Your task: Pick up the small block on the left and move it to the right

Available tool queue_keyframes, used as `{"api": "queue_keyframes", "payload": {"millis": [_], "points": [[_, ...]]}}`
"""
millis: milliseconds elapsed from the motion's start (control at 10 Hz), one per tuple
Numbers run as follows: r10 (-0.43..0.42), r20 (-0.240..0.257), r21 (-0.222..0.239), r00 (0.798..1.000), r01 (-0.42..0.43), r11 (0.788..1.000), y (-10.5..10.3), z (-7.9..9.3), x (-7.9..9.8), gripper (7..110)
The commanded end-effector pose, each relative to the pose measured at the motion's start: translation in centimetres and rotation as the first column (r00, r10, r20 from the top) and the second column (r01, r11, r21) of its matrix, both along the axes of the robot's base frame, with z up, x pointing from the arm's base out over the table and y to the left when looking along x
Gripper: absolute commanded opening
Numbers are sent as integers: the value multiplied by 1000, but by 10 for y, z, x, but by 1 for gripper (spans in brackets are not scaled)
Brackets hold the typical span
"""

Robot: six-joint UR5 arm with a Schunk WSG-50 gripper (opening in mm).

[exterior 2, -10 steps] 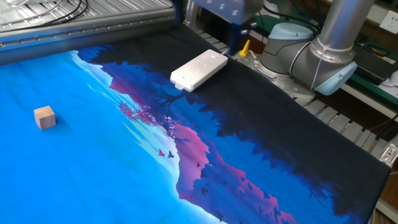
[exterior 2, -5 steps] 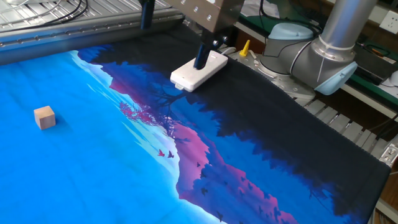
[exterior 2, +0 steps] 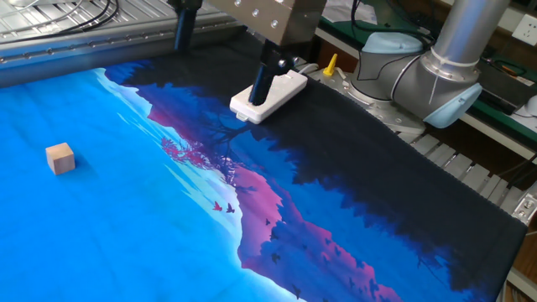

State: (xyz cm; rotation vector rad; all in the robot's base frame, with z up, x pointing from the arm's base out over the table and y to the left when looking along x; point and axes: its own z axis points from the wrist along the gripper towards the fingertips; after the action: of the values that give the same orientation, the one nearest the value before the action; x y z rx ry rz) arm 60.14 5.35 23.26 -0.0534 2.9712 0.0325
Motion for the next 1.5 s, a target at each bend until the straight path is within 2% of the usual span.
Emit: {"api": "queue_keyframes", "payload": {"millis": [0, 100, 200, 300, 600, 700, 800, 900, 1000, 1100, 1300, 1400], "points": [[70, 31, 105, 997, -73, 992, 21, 5, 3, 22], [99, 72, 158, 992, -109, 981, 34, 7, 11, 22], [104, 75, 138, 992, -113, 984, 30, 6, 12, 22], [78, 92, 152, 993, -92, 984, 32, 8, 17, 88], [72, 85, 138, 994, -83, 987, 28, 8, 15, 88], [78, 117, 119, 990, -92, 989, 26, 8, 24, 88], [52, 97, 136, 994, -65, 989, 32, 8, 22, 88], [45, 60, 131, 997, -52, 990, 31, 6, 14, 66], [53, 36, 98, 998, -56, 994, 22, 3, 8, 66], [75, 22, 36, 997, -76, 996, 6, 1, 4, 44], [44, -19, -8, 999, -44, 999, -7, -1, -5, 44], [27, -13, -1, 1000, -27, 1000, -6, -1, -3, 7]]}}
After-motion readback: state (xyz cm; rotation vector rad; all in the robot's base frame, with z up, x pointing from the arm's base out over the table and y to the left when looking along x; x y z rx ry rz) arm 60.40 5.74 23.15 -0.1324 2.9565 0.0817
